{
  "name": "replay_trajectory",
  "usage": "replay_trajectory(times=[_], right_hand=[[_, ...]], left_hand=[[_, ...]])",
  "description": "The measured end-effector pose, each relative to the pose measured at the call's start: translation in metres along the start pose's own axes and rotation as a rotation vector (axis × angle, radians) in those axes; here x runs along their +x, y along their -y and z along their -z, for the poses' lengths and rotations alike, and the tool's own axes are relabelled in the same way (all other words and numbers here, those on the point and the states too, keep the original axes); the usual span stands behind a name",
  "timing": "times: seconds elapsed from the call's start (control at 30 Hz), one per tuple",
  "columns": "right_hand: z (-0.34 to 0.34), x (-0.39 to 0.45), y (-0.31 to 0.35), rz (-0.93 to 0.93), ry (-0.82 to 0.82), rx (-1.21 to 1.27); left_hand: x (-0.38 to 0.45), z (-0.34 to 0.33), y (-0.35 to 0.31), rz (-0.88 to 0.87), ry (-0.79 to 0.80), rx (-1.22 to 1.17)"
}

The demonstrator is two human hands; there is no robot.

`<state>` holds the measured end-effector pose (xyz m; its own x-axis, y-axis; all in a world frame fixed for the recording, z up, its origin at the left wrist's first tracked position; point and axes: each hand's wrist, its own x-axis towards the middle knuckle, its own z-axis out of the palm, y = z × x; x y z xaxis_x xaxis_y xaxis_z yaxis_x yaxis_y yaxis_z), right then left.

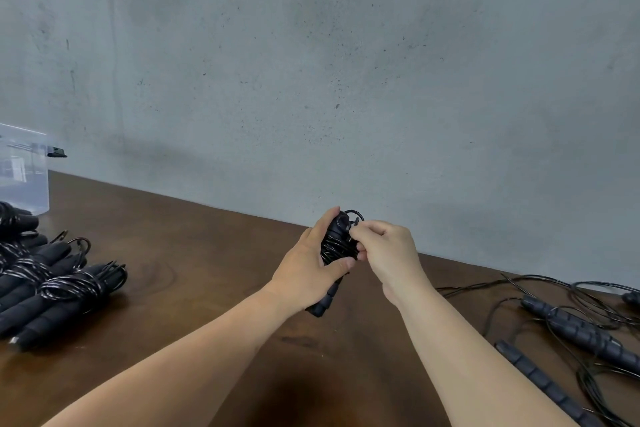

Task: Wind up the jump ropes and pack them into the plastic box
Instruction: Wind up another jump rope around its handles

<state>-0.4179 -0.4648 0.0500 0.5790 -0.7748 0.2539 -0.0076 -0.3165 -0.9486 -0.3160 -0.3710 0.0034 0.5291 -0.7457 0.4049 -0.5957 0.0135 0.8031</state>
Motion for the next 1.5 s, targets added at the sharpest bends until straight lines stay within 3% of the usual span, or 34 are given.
replay_trajectory(times=[0.17,0.37,0.5,0.63,0.8,0.93,1.1,1.3,1.5], right_hand=[[0.001,0.000,0.009,-0.023,-0.078,-0.053],[0.017,0.016,0.023,0.034,0.171,-0.438],[0.028,0.027,0.031,0.321,0.146,-0.909],[0.030,0.026,0.031,0.518,0.247,-0.895],[0.028,0.028,0.038,0.427,0.361,-0.686],[0.025,0.034,0.030,0.258,0.270,-0.468],[0.025,0.035,0.024,0.272,0.299,-0.734],[0.019,0.036,0.038,0.298,0.606,-0.983],[0.025,0.036,0.043,0.178,0.717,-0.991]], left_hand=[[-0.001,0.001,0.001,0.017,0.014,0.013],[-0.004,0.001,0.000,0.103,0.066,0.015],[-0.006,-0.002,-0.002,0.138,0.116,-0.029],[-0.001,0.004,-0.005,0.148,0.182,-0.064],[0.008,0.023,-0.010,0.203,0.380,-0.146],[0.009,0.030,-0.013,0.196,0.414,-0.173],[0.002,0.024,-0.010,0.193,0.421,-0.112],[-0.008,0.017,-0.005,0.255,0.448,-0.252],[-0.012,0.017,-0.001,0.272,0.474,-0.253]])
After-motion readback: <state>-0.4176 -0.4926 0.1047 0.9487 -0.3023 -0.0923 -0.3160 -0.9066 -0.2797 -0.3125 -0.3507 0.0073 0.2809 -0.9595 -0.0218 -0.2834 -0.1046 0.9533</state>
